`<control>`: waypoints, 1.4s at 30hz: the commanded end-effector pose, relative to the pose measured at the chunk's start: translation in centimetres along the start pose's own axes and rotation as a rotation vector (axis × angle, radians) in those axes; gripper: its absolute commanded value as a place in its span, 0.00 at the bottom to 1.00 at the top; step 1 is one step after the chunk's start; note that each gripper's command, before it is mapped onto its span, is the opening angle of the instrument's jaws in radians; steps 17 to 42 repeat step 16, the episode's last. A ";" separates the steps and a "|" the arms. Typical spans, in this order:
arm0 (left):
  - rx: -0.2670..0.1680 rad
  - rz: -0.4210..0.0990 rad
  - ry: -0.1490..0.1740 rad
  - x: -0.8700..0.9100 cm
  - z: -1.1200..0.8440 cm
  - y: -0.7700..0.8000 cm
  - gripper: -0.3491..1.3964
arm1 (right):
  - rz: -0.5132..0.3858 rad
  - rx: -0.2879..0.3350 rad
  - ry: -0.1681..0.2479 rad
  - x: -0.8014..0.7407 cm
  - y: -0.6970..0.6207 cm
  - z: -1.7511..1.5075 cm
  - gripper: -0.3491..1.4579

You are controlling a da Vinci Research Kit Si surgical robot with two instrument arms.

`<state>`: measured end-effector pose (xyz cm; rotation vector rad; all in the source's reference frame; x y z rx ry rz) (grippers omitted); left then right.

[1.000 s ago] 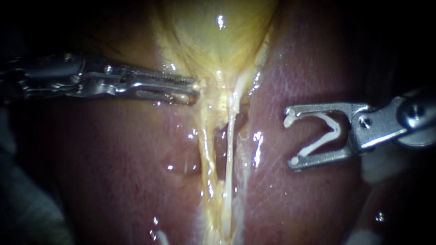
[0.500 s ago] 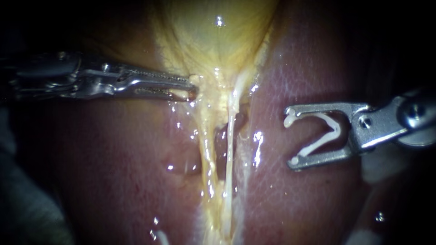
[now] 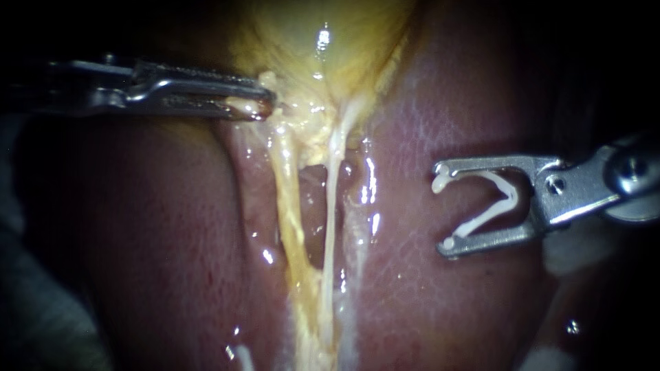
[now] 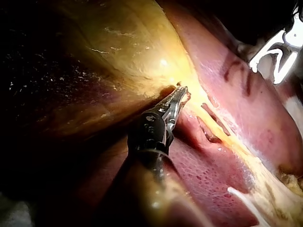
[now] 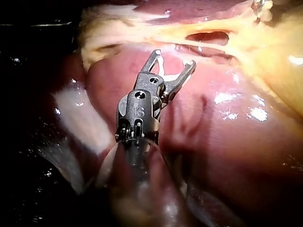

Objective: Grabbing gallbladder

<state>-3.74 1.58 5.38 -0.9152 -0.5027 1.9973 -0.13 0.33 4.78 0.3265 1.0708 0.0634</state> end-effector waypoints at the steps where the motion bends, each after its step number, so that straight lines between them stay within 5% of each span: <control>1: 0.000 0.003 0.008 0.02 -0.04 -0.01 0.00 | 0.000 0.000 0.000 0.00 0.00 0.01 0.47; 42: 0.009 -0.002 0.011 0.03 -0.06 -0.03 0.00 | 0.001 -0.001 0.000 0.01 0.00 0.02 0.47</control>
